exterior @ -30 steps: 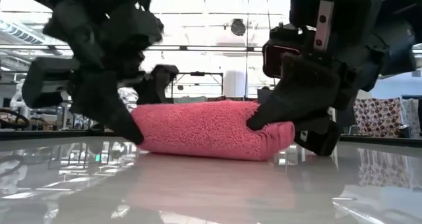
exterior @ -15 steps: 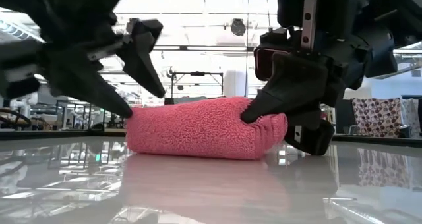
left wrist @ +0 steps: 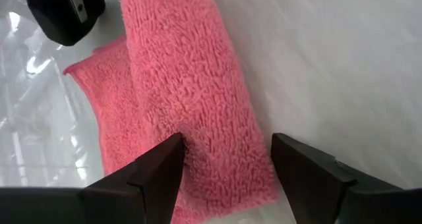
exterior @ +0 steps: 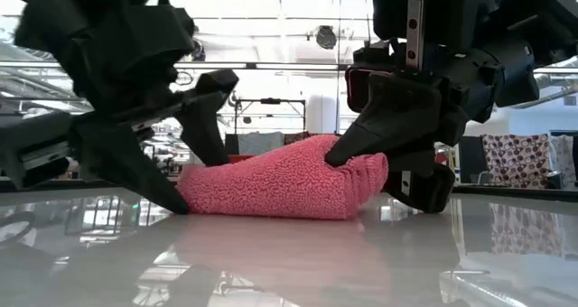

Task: Roll towel
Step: Roll the pink towel

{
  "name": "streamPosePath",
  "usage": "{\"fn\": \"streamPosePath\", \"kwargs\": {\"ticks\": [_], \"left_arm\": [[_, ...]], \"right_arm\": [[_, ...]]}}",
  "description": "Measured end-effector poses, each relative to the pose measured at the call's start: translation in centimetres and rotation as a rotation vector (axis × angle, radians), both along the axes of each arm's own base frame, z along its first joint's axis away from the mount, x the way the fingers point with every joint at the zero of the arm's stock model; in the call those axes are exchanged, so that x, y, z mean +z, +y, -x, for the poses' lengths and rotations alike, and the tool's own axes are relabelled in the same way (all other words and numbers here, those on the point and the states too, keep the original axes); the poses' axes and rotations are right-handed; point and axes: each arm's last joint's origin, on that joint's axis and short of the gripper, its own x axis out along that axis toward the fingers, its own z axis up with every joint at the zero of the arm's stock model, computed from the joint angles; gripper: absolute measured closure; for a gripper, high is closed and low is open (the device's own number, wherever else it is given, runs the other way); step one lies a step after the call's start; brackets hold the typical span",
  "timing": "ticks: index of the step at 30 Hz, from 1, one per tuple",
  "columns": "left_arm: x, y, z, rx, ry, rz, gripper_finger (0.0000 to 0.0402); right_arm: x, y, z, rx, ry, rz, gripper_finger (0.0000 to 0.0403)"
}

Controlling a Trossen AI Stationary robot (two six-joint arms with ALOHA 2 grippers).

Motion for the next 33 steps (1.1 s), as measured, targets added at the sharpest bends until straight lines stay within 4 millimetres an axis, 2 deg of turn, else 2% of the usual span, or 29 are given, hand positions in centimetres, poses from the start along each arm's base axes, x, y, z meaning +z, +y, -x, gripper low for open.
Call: {"fn": "streamPosePath", "kwargs": {"ticks": [4, 6, 10, 13, 15, 17, 22, 26, 33], "left_arm": [[-0.4, 0.4, -0.3, -0.001, 0.023, 0.034, 0.0169], [-0.5, 0.6, -0.4, 0.008, 0.027, 0.051, 0.0189], [-0.5, 1.0, -0.6, -0.009, 0.047, 0.094, 0.0275], [-0.6, 1.3, -0.7, -0.032, 0.058, 0.118, 0.0356], [-0.6, 1.5, -0.7, -0.048, 0.063, 0.125, 0.0385], [-0.6, 1.7, -0.9, -0.051, 0.065, 0.147, 0.0386], [-0.5, 2.9, -1.4, -0.042, 0.099, 0.301, 0.0384], [-0.5, 4.1, -1.8, -0.036, 0.126, 0.421, 0.0384], [-0.4, 6.1, -2.2, -0.007, 0.163, 0.603, 0.0384]], "right_arm": [[0.0, 0.0, 0.0, 0.0, 0.0, 0.001, 0.0389], [0.0, 0.0, 0.0, 0.003, -0.01, 0.002, 0.0388], [0.3, 0.1, 0.0, 0.042, -0.048, 0.023, 0.0367], [0.9, 0.1, 0.0, 0.072, -0.083, 0.063, 0.0333], [1.9, 0.1, 0.1, 0.098, -0.13, 0.081, 0.0305], [2.9, 0.3, 0.2, 0.135, -0.16, 0.096, 0.0276], [3.7, 1.4, 1.9, 0.234, -0.091, 0.207, 0.0229], [3.9, 2.6, 3.4, 0.279, -0.052, 0.388, 0.0224], [5.2, 5.9, 4.4, 0.338, -0.217, 0.778, 0.0232]]}}
